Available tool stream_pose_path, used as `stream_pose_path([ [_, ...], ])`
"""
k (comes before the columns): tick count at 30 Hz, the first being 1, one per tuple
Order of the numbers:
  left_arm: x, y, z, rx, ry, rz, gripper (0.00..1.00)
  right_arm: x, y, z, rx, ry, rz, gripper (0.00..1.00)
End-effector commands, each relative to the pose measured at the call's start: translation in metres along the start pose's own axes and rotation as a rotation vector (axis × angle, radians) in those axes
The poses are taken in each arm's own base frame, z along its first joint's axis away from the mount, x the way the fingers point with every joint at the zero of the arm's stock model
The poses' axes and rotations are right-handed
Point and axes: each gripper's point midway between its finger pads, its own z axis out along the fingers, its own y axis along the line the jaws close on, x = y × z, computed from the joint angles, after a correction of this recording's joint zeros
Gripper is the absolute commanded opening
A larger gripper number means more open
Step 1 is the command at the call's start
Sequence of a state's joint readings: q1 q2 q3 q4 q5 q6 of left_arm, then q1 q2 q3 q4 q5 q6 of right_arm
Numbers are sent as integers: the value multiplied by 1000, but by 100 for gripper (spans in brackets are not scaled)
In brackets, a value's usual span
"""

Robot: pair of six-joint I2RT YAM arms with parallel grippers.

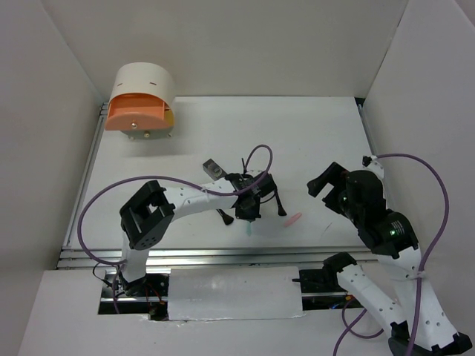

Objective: Organize the makeup

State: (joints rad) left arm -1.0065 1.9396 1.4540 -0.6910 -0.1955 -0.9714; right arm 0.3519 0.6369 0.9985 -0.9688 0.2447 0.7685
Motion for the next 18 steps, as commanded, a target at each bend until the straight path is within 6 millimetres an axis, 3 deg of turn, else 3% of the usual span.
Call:
stream_pose_path([
  [1, -3, -9, -3, 41, -8, 19, 0, -11, 16, 4, -51, -34, 17, 100],
  [8, 6, 0, 12, -30, 39, 22, 1, -17, 16, 2, -45, -53, 3, 100],
  [12, 1, 5, 10, -70, 26, 11, 37, -13, 13, 3, -45, -47, 2, 100],
  [18, -3, 12, 11, -117, 4, 12, 53, -10, 13, 4, -50, -37, -2, 100],
])
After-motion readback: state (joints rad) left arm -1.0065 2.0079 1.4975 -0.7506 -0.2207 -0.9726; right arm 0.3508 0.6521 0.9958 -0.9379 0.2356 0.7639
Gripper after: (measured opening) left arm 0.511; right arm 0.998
